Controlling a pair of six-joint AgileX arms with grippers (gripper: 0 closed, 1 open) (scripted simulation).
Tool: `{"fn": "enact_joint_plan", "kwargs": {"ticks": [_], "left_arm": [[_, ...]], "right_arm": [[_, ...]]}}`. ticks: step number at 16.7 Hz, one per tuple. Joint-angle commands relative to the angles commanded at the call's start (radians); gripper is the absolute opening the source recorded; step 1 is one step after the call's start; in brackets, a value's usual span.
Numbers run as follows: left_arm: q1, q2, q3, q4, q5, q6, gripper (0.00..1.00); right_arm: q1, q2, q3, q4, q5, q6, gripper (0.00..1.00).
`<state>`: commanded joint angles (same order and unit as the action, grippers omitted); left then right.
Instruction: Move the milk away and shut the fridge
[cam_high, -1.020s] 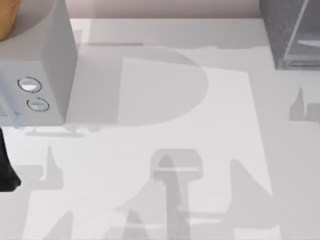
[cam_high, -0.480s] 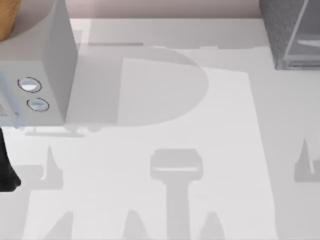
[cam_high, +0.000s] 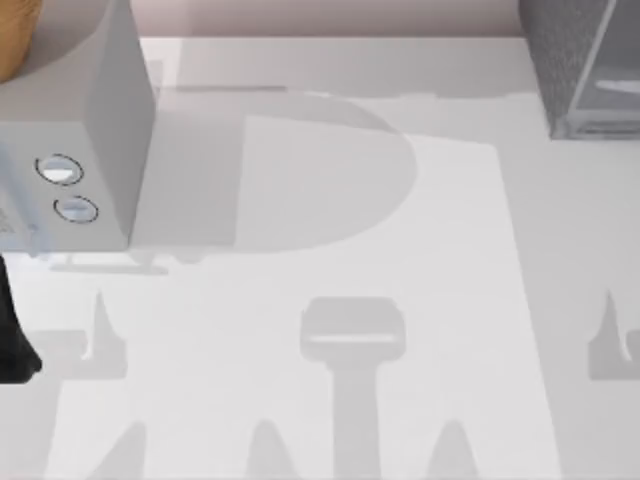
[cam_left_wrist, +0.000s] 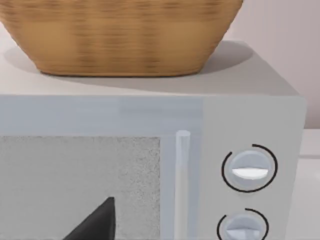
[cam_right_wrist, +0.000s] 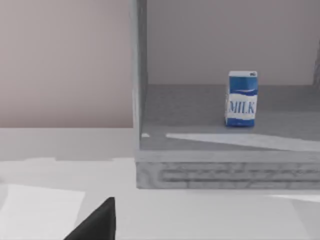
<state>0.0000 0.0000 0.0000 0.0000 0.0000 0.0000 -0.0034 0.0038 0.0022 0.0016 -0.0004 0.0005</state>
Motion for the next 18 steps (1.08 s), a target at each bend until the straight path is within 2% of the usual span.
{"fn": "enact_joint_plan", "kwargs": {"ticks": [4,7,18], "left_arm": [[0.0,0.0,0.0,0.0,0.0,0.0,1.0],[0.0,0.0,0.0,0.0,0.0,0.0,1.0],[0.0,0.0,0.0,0.0,0.0,0.0,1.0]], "right_arm": [[0.003,-0.052,0.043,-0.066,-0.003,0.0,1.0],[0.006,-0.156,0.129,-0.226,-0.004,-0.002,1.0],[0.005,-0.661,0.543,-1.195,0.005,-0.015,1.0]]}}
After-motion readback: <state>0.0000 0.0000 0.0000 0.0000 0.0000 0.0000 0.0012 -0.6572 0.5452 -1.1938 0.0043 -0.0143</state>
